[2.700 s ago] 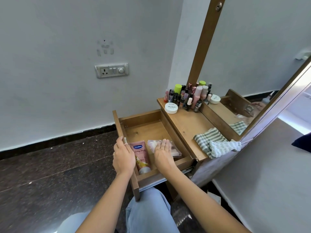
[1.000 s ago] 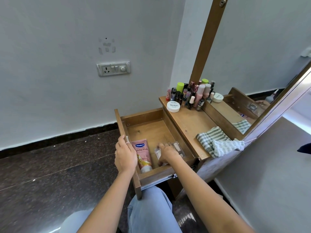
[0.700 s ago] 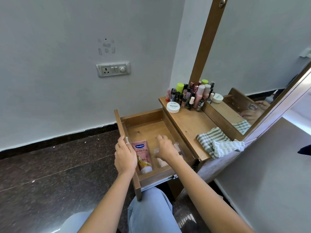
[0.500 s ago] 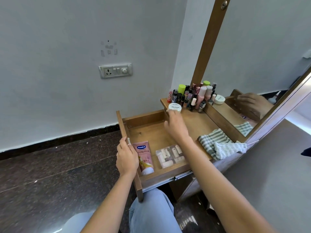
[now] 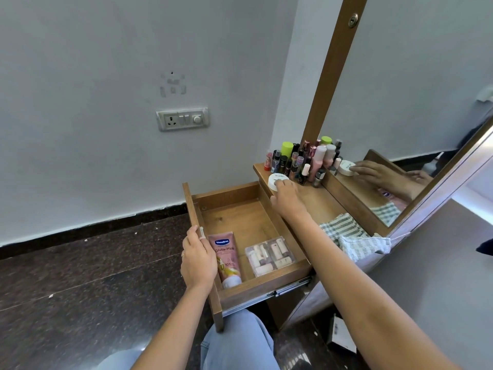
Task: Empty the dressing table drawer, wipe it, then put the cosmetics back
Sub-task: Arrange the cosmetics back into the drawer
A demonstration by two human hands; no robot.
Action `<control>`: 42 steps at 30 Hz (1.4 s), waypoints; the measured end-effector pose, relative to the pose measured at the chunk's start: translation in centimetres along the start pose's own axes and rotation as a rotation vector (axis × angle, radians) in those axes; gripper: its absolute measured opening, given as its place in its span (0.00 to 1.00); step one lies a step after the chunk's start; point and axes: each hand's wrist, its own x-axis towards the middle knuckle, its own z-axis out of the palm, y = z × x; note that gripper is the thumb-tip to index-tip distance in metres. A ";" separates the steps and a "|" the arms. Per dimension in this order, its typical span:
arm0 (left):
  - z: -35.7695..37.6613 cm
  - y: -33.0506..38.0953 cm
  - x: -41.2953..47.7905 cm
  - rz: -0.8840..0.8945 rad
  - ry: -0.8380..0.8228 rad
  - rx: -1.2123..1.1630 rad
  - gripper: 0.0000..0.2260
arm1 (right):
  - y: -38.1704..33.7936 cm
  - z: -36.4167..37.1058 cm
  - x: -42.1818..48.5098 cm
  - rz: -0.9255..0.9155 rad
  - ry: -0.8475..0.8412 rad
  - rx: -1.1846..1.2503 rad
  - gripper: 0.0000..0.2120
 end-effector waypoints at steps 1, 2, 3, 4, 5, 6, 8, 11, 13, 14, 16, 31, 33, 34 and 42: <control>0.0 0.0 0.0 -0.002 0.000 0.001 0.16 | 0.1 -0.1 -0.1 0.009 0.023 -0.021 0.21; 0.1 -0.1 0.1 -0.005 -0.001 0.001 0.16 | 0.2 -0.1 -0.1 0.023 0.046 -0.044 0.21; 0.1 -0.1 0.1 -0.006 0.000 0.001 0.16 | 0.4 -0.2 -0.2 0.043 0.066 -0.065 0.20; 0.1 -0.1 0.1 -0.006 0.001 0.000 0.16 | 0.7 -0.3 -0.3 0.069 0.082 -0.078 0.20; 0.1 -0.2 0.1 -0.005 0.003 -0.002 0.16 | 0.9 -0.4 -0.4 0.099 0.096 -0.084 0.20; 0.1 -0.2 0.1 -0.003 0.004 -0.007 0.16 | 1.3 -0.4 -0.5 0.128 0.111 -0.088 0.19; 0.2 -0.1 0.1 0.003 0.007 -0.016 0.16 | 1.8 -0.6 -0.8 0.169 0.148 -0.081 0.17; 0.1 0.0 0.1 0.003 0.010 -0.021 0.16 | 2.5 -0.8 -1.1 0.190 0.188 -0.028 0.16; 0.1 0.0 0.0 0.002 0.011 -0.018 0.16 | 2.9 -0.8 -1.2 0.195 0.195 0.042 0.18; 0.1 0.0 0.0 0.001 0.011 -0.017 0.16 | 2.9 -0.8 -1.2 0.202 0.189 0.077 0.20; 0.0 0.1 -0.1 0.003 0.009 -0.018 0.16 | 3.0 -0.6 -1.2 0.221 0.158 0.121 0.23; 0.1 0.0 0.0 0.002 0.014 -0.022 0.16 | 3.7 -3.3 1.7 0.157 0.373 0.177 0.13; 0.1 -0.1 0.0 0.008 0.016 -0.017 0.16 | 3.6 -4.2 2.6 0.162 0.391 0.155 0.13; 0.1 -0.1 0.0 0.009 0.018 -0.015 0.16 | 3.6 -4.6 3.0 0.162 0.396 0.142 0.13; 0.2 -0.1 0.0 0.000 0.019 -0.020 0.16 | 4.8 -5.4 4.7 0.156 0.299 -0.014 0.14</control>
